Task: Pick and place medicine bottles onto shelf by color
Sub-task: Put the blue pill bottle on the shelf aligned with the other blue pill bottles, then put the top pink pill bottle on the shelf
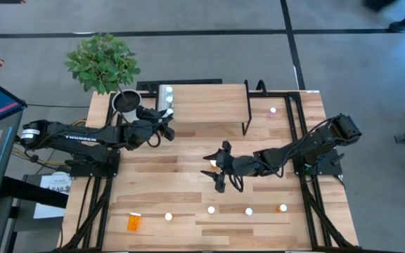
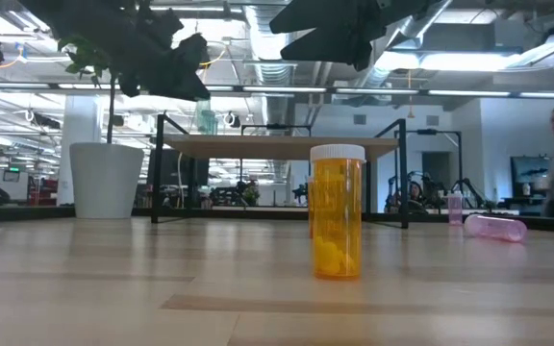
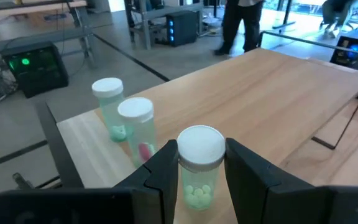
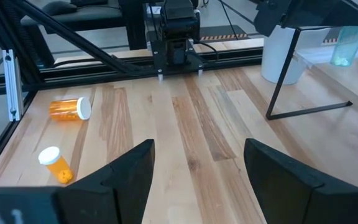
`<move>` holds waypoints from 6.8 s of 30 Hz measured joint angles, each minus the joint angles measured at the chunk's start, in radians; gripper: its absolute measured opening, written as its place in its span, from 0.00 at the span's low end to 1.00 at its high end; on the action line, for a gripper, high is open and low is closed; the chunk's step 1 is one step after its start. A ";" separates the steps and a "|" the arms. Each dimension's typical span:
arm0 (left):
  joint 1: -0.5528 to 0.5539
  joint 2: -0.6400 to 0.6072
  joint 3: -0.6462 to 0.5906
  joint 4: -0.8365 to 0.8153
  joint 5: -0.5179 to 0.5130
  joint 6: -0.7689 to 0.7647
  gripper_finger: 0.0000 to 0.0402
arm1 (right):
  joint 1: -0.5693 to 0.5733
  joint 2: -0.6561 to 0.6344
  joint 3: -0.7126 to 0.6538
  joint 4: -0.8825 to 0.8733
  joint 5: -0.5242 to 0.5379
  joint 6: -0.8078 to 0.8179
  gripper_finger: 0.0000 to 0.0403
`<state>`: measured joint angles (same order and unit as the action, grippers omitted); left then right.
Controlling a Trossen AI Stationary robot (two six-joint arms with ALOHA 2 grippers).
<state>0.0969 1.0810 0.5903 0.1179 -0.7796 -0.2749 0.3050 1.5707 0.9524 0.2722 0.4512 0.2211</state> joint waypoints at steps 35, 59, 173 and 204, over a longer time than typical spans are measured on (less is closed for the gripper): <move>0.075 -0.001 0.002 -0.051 0.070 0.003 0.25 | 0.000 0.000 0.000 -0.001 0.000 0.002 0.67; 0.075 -0.012 0.002 -0.018 0.076 0.029 0.50 | 0.000 0.000 0.000 -0.003 0.000 0.008 0.67; -0.471 -0.504 -0.184 0.243 0.319 0.246 0.50 | -1.028 -0.353 -0.419 -0.588 0.132 0.426 0.67; -0.471 -0.505 -0.184 0.243 0.310 0.235 0.50 | -1.087 -0.354 -0.419 -0.589 0.042 0.425 0.44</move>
<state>-0.3744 0.5763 0.4061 0.3607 -0.4698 -0.0395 -0.7818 1.2171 0.5331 -0.3172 0.4934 0.6464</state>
